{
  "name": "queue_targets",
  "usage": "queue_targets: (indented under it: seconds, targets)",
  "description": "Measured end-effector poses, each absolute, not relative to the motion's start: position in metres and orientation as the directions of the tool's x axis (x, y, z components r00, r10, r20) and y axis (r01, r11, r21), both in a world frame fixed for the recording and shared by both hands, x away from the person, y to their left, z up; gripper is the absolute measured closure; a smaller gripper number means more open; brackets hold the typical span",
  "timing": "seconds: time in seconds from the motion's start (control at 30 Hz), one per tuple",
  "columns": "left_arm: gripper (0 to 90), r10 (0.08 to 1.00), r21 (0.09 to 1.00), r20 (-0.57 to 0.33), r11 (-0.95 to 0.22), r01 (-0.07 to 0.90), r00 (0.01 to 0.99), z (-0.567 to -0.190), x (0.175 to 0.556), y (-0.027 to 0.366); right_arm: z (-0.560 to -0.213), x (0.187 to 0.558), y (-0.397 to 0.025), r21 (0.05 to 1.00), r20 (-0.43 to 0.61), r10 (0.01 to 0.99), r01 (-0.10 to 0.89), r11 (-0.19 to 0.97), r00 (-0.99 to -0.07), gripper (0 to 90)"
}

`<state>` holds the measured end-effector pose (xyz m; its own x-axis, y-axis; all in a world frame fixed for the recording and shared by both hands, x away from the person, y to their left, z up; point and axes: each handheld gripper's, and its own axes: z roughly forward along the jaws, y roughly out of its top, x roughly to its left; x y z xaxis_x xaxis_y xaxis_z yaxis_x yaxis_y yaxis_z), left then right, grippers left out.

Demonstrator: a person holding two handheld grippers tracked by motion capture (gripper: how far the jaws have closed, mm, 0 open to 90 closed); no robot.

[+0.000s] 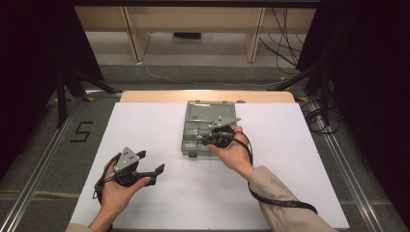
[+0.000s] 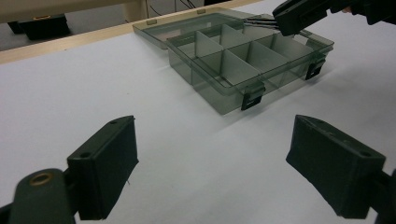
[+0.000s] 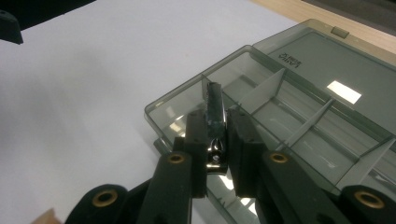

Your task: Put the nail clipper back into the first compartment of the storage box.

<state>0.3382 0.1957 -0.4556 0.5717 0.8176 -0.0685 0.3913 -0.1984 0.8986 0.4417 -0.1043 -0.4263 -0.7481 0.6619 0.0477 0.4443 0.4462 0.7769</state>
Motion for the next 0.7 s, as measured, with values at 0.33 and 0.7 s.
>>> queue_targets:
  seconds: [0.33,0.7]
  targets:
    - [14.8,0.817,0.899,-0.07,-0.197,0.392,0.572,-0.456,0.338,0.196,-0.427,0.454,-0.095,0.774,0.033,0.684,0.452,0.444,-0.729,79.8]
    - [14.8,0.817,0.899,-0.078,-0.191,0.395,0.571,-0.456,0.338,0.195,-0.426,0.467,-0.086,0.759,0.022,0.693,0.463,0.458,-0.721,79.8]
